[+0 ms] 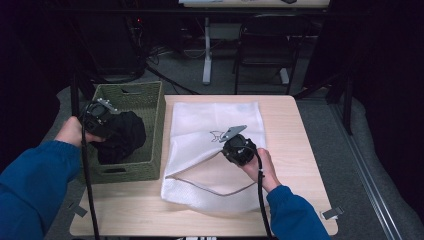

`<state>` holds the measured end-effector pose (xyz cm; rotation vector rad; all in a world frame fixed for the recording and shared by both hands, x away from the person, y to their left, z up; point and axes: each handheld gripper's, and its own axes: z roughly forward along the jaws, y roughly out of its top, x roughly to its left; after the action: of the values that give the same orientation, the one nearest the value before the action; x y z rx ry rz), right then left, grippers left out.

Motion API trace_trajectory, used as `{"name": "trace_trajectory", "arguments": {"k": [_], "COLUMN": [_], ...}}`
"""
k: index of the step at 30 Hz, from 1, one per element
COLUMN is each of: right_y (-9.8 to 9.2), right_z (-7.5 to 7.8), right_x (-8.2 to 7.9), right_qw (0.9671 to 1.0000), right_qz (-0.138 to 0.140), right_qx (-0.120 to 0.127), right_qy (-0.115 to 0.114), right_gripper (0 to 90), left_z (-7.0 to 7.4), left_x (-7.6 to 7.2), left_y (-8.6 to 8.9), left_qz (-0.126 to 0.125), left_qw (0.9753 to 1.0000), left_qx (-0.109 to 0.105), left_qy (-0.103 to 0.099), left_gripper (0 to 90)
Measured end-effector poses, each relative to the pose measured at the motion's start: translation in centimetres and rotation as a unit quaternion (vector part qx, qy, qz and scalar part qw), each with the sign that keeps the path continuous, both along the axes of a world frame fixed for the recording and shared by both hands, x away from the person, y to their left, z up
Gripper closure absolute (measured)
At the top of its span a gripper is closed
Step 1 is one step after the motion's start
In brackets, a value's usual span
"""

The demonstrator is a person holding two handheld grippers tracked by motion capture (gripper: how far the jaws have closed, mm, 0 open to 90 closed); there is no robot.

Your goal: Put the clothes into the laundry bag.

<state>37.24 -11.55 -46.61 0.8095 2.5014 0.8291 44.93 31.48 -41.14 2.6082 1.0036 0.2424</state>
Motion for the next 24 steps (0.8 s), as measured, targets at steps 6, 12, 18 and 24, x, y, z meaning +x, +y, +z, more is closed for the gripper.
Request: {"name": "trace_trajectory", "arguments": {"k": [6, 12, 18, 24], "right_y": [0.0, 0.0, 0.0, 0.0], "right_z": [0.1, 0.1, 0.1, 0.1], "right_x": [0.0, 0.0, -0.1, -0.1], "right_qw": [1.0000, 1.0000, 1.0000, 1.0000], "right_qz": [0.000, 0.002, 0.001, 0.002], "right_qx": [0.001, 0.001, 0.000, 0.000], "right_qy": [-0.002, -0.002, -0.003, -0.004], "right_gripper": [86.5, 86.6, 86.6, 86.6], "left_z": [1.7, 3.4, 5.0, 6.8], "left_x": [-0.3, -0.6, -0.9, -1.1], "left_y": [0.0, -0.1, -0.4, -0.6], "left_qz": [0.002, 0.000, -0.004, -0.009], "left_qw": [0.9999, 0.9997, 0.9995, 0.9993], "left_qx": [0.001, 0.005, 0.007, 0.016], "left_qy": [-0.014, -0.023, -0.029, -0.032], "left_gripper": [68.4, 68.4, 68.4, 68.5]}}
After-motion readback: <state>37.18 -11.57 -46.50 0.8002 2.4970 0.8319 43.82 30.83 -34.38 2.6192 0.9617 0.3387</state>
